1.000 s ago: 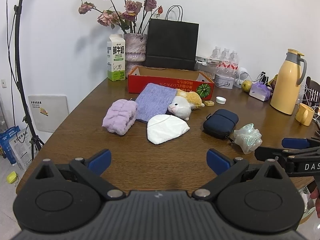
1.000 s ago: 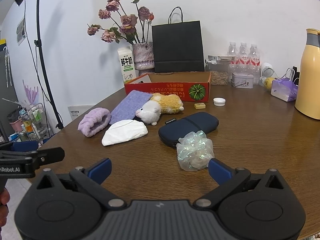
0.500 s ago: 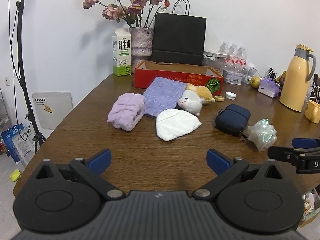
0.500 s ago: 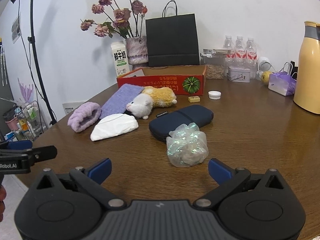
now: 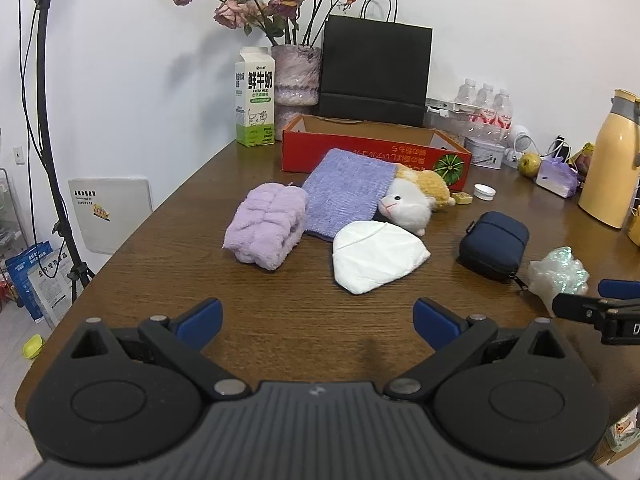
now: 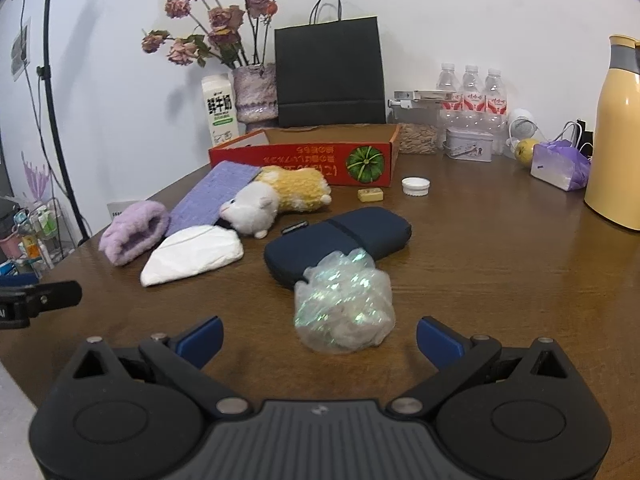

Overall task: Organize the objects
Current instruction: 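Grasp the iridescent plastic bag with the right gripper while the left gripper grasps the lavender towel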

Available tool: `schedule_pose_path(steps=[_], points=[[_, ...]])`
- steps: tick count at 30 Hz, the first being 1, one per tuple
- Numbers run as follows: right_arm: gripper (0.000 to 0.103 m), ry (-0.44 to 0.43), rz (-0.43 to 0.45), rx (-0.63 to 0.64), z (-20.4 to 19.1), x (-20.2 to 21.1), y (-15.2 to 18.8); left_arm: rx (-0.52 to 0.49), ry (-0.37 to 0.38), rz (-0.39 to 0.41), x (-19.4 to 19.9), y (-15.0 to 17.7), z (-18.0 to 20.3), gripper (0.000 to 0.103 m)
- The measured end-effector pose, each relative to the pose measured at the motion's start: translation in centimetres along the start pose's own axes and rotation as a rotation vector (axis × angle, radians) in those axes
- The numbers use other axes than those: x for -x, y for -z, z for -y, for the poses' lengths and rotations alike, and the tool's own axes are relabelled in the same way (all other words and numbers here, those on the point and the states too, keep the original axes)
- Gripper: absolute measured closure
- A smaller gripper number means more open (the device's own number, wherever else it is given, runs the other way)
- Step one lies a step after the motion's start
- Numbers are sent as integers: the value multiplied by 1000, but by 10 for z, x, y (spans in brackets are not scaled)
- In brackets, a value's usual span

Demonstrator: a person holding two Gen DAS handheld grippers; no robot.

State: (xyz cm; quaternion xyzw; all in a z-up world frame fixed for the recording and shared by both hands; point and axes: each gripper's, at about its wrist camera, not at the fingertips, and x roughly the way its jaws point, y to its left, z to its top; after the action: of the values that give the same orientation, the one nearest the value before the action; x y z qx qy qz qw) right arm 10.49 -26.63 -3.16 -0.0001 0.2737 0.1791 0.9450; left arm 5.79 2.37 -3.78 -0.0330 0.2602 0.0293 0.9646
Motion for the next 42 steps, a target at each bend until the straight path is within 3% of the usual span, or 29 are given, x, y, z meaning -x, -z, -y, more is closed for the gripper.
schedule_pose_path(steps=[11,17,19,22,32,42], points=[[13,6,-8,13,7,-26,-8,3,-10,3,-22,-14,-8,0],[30,-17,-24,33,7,-37,-12,5,-16,1,-33,-21,-13,0],[42,-27,-25,38,7,-40,-13,4,-18,-1,-37,-24,-14,0],[48,-42,-22,58,6,-42,-16,-2,-23,-2,-43,-28,-16,0],[52,-95,2,82,2,-49,-31,-22,-26,-22,-69,-45,-19,0],[53,-113,43,86,-2,-63,-53,-85,-90,-68,-110,-61,-26,0]])
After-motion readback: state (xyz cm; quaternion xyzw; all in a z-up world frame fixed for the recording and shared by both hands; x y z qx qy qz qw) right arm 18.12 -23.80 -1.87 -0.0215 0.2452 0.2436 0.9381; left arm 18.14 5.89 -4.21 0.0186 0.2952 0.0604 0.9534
